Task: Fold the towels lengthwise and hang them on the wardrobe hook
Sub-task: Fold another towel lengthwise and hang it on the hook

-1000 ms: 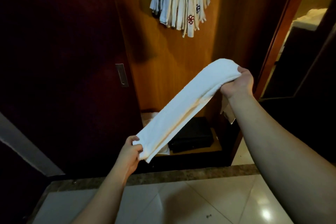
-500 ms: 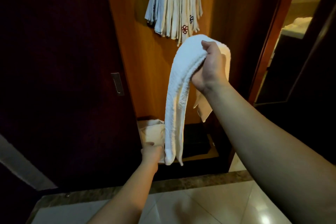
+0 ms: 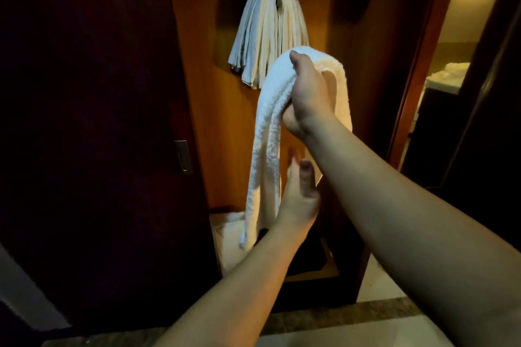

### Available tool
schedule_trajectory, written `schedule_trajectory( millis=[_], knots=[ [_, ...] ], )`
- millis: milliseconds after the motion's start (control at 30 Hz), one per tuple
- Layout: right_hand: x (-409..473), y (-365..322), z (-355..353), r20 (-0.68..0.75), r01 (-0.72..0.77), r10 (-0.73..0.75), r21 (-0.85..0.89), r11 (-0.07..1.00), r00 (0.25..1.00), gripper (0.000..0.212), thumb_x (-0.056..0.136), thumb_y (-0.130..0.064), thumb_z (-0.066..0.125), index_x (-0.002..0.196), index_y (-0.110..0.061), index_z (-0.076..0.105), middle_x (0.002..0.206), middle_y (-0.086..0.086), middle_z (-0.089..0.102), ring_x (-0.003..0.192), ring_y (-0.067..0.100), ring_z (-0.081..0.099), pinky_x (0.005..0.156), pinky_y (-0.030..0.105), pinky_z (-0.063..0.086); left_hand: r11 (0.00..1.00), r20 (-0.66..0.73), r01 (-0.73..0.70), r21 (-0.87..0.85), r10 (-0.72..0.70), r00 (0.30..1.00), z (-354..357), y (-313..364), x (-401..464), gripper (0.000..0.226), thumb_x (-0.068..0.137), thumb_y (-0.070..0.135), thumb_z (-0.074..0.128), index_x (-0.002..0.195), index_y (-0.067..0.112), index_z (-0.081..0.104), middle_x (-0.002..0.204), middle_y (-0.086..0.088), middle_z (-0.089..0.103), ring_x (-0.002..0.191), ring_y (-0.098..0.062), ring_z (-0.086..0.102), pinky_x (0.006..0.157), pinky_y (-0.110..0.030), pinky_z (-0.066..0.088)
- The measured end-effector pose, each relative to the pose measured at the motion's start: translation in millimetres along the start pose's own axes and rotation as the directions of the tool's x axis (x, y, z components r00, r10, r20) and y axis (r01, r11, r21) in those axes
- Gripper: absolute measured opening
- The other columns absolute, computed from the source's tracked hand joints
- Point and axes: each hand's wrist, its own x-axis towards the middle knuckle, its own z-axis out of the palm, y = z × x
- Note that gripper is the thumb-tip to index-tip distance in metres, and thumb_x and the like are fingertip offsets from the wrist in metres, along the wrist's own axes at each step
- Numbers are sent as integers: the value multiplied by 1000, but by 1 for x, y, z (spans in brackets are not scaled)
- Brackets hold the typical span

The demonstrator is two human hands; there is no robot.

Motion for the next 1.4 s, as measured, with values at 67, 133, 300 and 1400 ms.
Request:
schedule_trajectory(
  millis=[67,133,300,1400],
  knots=[
    [0,-4,-1,-21,35,-34,21,999,999,17,94,-25,64,87,-12,56,86,9,66,85,23,66,86,43,57,999,-53,-36,-14,36,998,1,13,11,125,30,109,24,135,43,45,126,26,46,124,7,34,109,-23,26],
    [3,-7,-5,-61,72,-72,8,997,996,23,89,-30,69,96,-14,56,98,12,67,94,27,68,85,45,59,995,-153,-32,-92,18,988,-5,24,22,110,33,109,24,114,42,55,107,19,57,89,21,52,94,-16,35],
    [16,-7,-30,-131,112,-141,-206,972,981,68,71,-55,70,125,-16,54,119,6,64,111,25,62,99,46,52,902,-388,-142,-407,-30,921,-18,57,44,46,103,55,26,106,25,61,91,15,74,88,5,69,69,-9,50],
    [315,-75,-19,62,190,-180,-368,910,982,33,98,-51,50,91,-22,63,68,2,75,87,26,72,96,44,53,960,-68,-264,87,271,960,-93,171,360,53,103,55,26,89,18,61,59,9,71,54,4,67,45,-12,48]
  ],
)
